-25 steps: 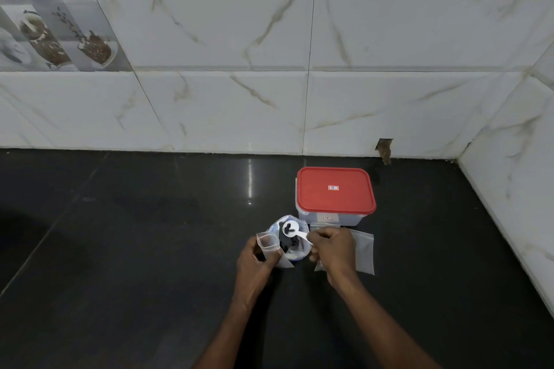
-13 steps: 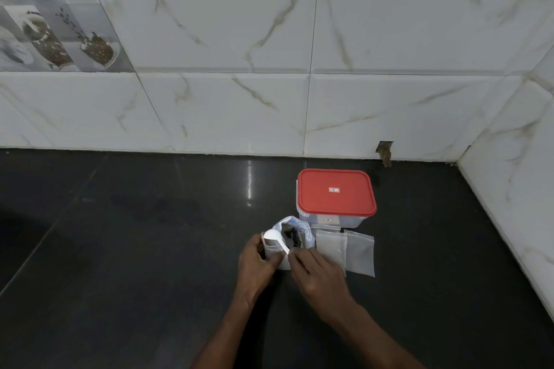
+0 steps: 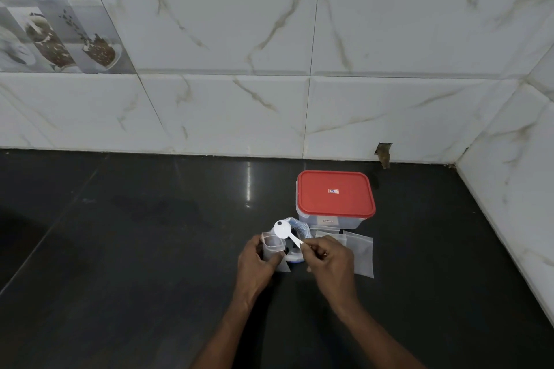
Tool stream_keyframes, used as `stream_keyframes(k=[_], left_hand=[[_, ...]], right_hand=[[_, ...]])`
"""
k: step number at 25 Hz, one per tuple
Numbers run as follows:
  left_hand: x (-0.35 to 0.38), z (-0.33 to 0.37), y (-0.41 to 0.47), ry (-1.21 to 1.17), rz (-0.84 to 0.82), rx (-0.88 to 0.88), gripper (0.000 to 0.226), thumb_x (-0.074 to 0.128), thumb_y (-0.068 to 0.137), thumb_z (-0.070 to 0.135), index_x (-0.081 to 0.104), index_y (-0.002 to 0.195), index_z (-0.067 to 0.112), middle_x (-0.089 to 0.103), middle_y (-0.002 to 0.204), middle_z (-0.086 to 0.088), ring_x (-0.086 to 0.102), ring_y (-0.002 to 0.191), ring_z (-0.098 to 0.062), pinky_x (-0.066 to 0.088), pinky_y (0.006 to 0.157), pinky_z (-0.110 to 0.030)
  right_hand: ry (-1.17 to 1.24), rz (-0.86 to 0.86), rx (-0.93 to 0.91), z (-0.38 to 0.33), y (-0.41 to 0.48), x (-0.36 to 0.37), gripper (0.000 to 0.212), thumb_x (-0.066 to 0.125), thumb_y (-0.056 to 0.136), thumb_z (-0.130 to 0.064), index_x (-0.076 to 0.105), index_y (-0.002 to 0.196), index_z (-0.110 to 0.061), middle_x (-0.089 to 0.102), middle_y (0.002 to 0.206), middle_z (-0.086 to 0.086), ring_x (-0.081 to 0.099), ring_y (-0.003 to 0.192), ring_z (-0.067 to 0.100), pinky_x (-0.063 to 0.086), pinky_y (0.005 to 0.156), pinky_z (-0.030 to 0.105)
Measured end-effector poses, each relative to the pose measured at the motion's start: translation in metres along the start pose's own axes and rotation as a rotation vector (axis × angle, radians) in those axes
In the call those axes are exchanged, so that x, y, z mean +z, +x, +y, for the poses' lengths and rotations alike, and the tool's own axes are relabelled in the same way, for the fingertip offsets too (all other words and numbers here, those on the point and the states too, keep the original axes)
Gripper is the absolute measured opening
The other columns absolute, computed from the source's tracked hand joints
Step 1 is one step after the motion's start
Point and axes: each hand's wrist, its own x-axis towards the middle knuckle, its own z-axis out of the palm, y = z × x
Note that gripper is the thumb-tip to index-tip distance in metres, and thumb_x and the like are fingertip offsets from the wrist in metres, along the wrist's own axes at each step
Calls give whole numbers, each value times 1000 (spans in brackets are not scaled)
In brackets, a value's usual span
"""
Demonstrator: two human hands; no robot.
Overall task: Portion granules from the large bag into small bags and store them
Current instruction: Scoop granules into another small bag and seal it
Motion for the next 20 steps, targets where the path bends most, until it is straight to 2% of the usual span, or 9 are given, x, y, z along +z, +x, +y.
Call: stream_keyframes(k=[2, 6, 8, 10, 14, 16, 18, 20], left_hand=[[0, 1, -1, 1, 0, -6, 35, 80, 80, 14, 63, 101, 37, 75, 100, 13, 70, 90, 6, 54, 79, -16], [1, 1, -3, -7, 6, -1, 35, 80, 80, 15, 65, 105, 34, 75, 101, 13, 70, 92, 4, 54, 80, -16], [1, 0, -3, -14, -4, -4, 34, 79, 80, 15, 67, 108, 31, 76, 102, 11, 70, 90, 7, 55, 79, -15], [1, -1, -3, -26, -8, -9, 36, 79, 77, 21, 68, 111, 25, 76, 103, 9, 71, 93, 3, 57, 82, -18], [2, -3, -3, -22, 2, -14, 61, 70, 60, 49, 68, 114, 22, 76, 105, 7, 72, 96, -5, 58, 86, -30], [2, -3, -3, -18, 1, -16, 63, 71, 61, 51, 68, 117, 22, 76, 106, 7, 72, 96, -4, 59, 86, -31], [0, -1, -4, -9, 3, -26, 60, 74, 64, 47, 67, 118, 22, 75, 107, 8, 71, 97, -4, 59, 87, -31], [-1, -1, -5, 6, -3, -25, 48, 79, 72, 34, 67, 116, 21, 74, 107, 7, 70, 97, -5, 58, 86, -29]], right_hand=[[55, 22, 73, -1, 1, -3, 29, 70, 80, -3, 72, 67, -29, 66, 64, 0, 59, 51, 16, 54, 52, 47], [38, 17, 158, 5, 4, 0, 21, 68, 80, -3, 73, 67, -19, 66, 59, 3, 57, 50, 9, 54, 53, 49], [-56, 44, 22, 7, 2, 2, 17, 69, 79, -5, 72, 71, -21, 64, 64, -3, 59, 57, 10, 55, 57, 45], [-240, 70, -233, 5, -2, 1, 10, 65, 82, -12, 71, 78, -19, 61, 72, -8, 57, 60, 8, 52, 55, 35], [-583, 96, -720, -1, -5, -3, 21, 53, 86, -20, 73, 90, -11, 67, 79, 0, 63, 59, 12, 50, 46, 24], [-617, 112, -815, -3, -5, -5, 22, 55, 86, -16, 73, 95, -6, 70, 88, 4, 68, 69, 15, 55, 52, 24], [-607, 101, -813, 3, -5, -3, 20, 62, 84, -10, 72, 100, -5, 70, 98, 6, 68, 80, 16, 57, 60, 24], [-690, 2, -767, 13, -9, 2, 26, 78, 71, -3, 71, 96, -9, 67, 96, 4, 65, 74, 16, 53, 55, 25]])
